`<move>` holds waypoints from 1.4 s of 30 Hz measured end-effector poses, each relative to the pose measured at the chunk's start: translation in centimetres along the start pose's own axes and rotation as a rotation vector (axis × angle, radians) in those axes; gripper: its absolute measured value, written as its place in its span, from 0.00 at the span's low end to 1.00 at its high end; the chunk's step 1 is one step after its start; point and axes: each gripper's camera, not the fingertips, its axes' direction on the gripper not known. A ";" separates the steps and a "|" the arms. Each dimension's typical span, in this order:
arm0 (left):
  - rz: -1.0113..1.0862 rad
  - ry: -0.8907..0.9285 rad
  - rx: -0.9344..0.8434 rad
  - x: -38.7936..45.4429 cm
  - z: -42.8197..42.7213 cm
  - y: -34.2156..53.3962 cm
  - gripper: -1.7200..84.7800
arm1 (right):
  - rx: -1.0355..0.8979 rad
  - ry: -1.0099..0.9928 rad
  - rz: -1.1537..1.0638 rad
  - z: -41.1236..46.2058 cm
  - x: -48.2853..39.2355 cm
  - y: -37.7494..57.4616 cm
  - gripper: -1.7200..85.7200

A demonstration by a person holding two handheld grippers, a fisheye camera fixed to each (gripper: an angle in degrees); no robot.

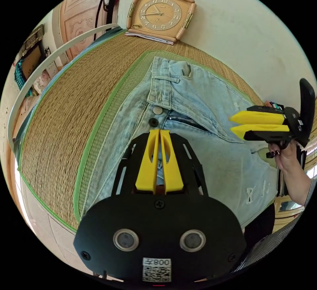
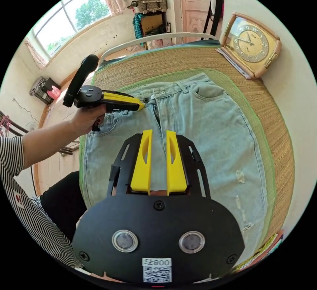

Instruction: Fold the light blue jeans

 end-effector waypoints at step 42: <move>-0.030 0.042 0.049 -2.7 1.9 -3.5 0.02 | 0.014 -0.132 0.072 3.4 4.6 -0.2 0.02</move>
